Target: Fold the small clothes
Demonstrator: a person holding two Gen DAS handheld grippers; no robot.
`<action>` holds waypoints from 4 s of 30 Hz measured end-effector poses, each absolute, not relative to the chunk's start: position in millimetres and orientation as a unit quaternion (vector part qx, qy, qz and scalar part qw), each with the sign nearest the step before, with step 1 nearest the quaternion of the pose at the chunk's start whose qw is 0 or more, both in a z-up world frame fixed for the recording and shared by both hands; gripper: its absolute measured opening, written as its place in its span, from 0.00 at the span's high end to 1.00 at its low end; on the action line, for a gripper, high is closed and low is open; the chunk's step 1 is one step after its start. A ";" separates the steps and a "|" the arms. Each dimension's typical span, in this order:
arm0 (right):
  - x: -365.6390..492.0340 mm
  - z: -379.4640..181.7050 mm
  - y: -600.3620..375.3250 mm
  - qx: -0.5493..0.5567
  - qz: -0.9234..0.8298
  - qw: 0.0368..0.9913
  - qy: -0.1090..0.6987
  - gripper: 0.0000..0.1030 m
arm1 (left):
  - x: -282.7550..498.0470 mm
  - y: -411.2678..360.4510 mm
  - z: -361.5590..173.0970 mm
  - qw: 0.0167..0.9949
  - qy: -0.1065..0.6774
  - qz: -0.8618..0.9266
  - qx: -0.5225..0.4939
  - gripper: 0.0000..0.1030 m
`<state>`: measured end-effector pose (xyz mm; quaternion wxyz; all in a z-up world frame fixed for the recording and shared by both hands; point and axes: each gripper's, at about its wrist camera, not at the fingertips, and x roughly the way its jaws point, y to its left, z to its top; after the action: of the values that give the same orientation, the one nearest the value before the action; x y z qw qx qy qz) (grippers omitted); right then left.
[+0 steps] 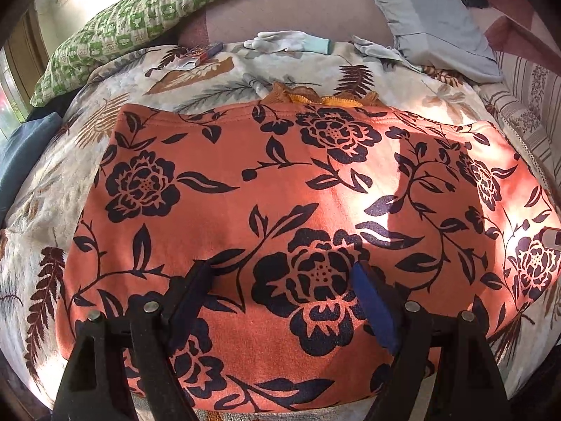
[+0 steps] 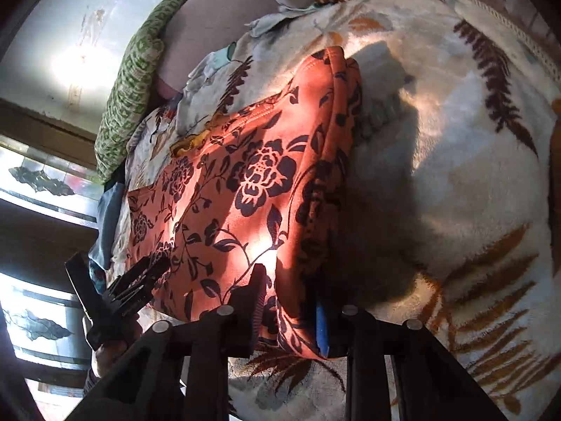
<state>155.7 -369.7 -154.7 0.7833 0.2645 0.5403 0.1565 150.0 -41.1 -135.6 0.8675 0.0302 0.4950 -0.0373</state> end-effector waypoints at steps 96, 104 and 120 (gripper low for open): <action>88.6 -182.4 -397.2 0.456 0.051 0.778 0.430 0.21 | 115.2 -26.5 -92.5 0.894 0.448 0.013 0.026 0.15; 92.1 -182.2 -394.8 0.445 0.038 0.778 0.442 0.21 | 122.0 -21.5 -99.9 0.889 0.456 0.013 0.019 0.15; 101.5 -200.3 -405.5 0.493 0.011 0.747 0.446 0.21 | 142.8 -38.9 -152.8 0.848 0.523 0.013 0.081 0.13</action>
<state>101.5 -405.5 -200.3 0.7468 0.4933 0.4459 0.0106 142.8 -38.9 -152.8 0.8484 0.0812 0.5229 0.0135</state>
